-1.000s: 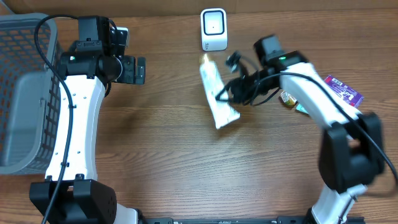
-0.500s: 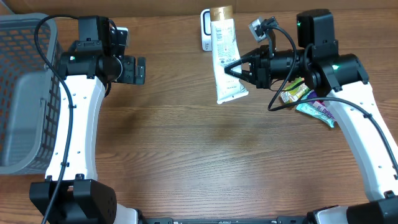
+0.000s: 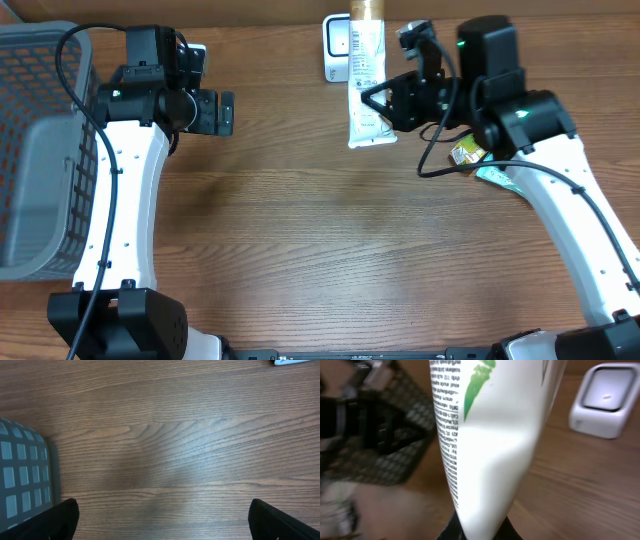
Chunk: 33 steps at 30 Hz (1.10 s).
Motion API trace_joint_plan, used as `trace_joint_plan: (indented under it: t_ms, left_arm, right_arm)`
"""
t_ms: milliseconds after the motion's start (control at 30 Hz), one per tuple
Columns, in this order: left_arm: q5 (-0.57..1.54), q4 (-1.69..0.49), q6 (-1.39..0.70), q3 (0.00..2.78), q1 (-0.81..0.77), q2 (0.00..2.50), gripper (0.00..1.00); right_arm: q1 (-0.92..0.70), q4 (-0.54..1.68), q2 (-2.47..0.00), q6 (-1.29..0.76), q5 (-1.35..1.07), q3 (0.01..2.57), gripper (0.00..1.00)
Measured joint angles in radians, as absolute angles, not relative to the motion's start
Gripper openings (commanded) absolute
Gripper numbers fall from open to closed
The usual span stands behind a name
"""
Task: Scan the item barcode
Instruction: 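Lift the white tube and hold it up before the white scanner, then hold the white tube against the scanner face with the right gripper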
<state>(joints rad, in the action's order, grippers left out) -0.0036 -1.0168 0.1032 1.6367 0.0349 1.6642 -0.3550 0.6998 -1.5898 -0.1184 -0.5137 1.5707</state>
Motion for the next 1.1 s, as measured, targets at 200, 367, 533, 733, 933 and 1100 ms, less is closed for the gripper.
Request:
trace_joint_plan:
  t_ms: [200,367,533,733,933,1100]
  left_arm:
    - [-0.004,-1.017,0.103,1.637,0.035,1.664,0.99]
    - [-0.004,-1.017,0.103,1.637,0.035,1.664,1.00]
    - [-0.004,-1.018,0.104,1.637,0.035,1.664,0.99]
    - [-0.004,-1.018,0.103,1.637,0.035,1.664,1.00]
    - [-0.004,-1.017,0.103,1.637,0.035,1.664,1.00]
    - [-0.004,-1.017,0.103,1.637,0.035,1.664,1.00]
  right_arm:
    - [-0.395,0.657,-1.694,-0.072,-0.194,1.694,0.03]
    - [-0.419,0.500,-1.837,0.021,0.118,1.744,0.08]
    - [-0.476,0.246,-2.017,0.183,0.424,1.744,0.04]
    - [-0.518,0.035,-2.163,0.474,0.548,1.744,0.04]
    - [-0.518,-0.073,-2.243,0.665,0.584,1.744,0.04]
    - [-0.497,-0.087,-2.302,0.792,0.595,1.744,0.04]
